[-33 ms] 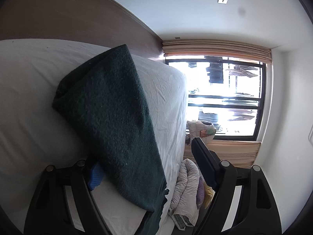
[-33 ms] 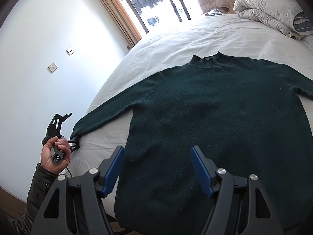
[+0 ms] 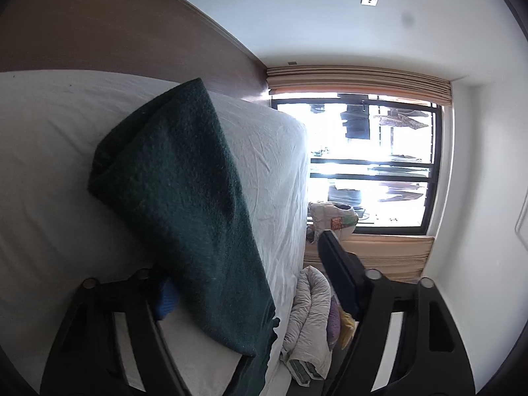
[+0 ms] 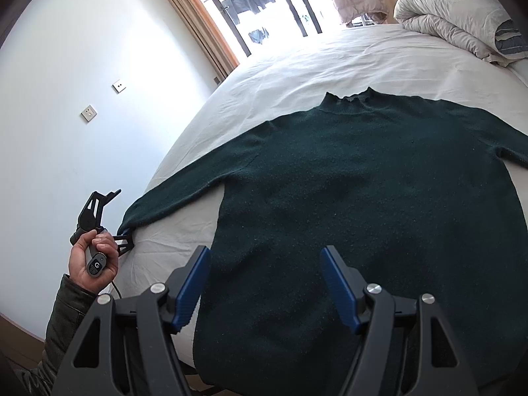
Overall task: Fold small clothes
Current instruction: 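Grasp the sweater sleeve with the left tool and lift it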
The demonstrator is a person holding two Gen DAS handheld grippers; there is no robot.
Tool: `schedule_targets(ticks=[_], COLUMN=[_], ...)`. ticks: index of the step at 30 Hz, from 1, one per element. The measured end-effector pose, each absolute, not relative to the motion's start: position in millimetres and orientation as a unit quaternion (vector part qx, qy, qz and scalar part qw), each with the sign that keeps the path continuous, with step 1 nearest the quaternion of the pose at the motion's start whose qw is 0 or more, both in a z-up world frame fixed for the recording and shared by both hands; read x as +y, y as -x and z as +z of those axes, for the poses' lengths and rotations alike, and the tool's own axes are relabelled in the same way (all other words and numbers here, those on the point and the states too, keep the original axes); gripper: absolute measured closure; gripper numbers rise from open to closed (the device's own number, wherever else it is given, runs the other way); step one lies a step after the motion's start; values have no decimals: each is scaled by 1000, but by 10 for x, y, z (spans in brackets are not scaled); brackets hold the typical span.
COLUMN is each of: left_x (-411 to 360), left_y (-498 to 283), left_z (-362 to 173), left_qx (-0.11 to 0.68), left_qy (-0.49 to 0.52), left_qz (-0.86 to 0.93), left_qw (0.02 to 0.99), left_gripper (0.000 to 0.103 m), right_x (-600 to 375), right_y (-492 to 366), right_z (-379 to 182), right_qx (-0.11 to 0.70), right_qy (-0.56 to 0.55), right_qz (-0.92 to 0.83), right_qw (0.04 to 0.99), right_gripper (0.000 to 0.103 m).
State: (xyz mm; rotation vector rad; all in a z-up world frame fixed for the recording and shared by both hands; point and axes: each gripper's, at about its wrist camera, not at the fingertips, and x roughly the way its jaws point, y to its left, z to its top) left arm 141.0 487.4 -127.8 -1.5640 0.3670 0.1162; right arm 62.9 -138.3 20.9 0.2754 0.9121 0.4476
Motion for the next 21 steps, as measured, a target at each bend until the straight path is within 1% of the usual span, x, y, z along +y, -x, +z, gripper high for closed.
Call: schedule_targets(ticks=[1, 2, 3, 4, 5, 8, 11, 15, 17, 19, 21], left_x=[4890, 4886, 4912, 4937, 4927, 4864, 4728, 4211, 3774, 3236, 2622], left_y=[-1371, -1324, -1323, -1328, -1325, -1460, -1665, -2142, -2494, -2821, -3164], left_z=[-1257, -1274, -1302, -1322, -1330, -1308, -1156, -574, -314, -17, 124], left_qx=[167, 171, 172, 172, 176, 192, 200, 218, 224, 239, 254], left_qy=[695, 692, 689, 684, 679, 649, 618, 524, 466, 385, 312], left_qz=[53, 57, 64, 69, 75, 91, 94, 56, 30, -7, -41], left_qw=[697, 699, 701, 705, 709, 731, 754, 822, 855, 891, 914], left_gripper=[64, 74, 74, 78, 86, 94, 94, 94, 94, 94, 94], right_x=[-1385, -1391, -1393, -1407, -1415, -1466, -1555, -1735, -1829, -1935, -2061], right_y=[-631, -637, -638, -647, -654, -668, -681, -714, -740, -769, -804], right_z=[202, 192, 184, 168, 156, 121, 89, 43, 26, 17, 21], right_qx=[435, 436, 436, 436, 437, 438, 437, 432, 430, 427, 422], right_qy=[-131, -131, -132, -133, -134, -140, -149, -163, -169, -175, -182], right_qz=[213, 212, 211, 209, 207, 202, 194, 183, 178, 173, 165], right_qw=[865, 865, 865, 865, 865, 865, 866, 868, 869, 870, 873], right_gripper=[33, 33, 34, 36, 36, 43, 48, 50, 50, 50, 50])
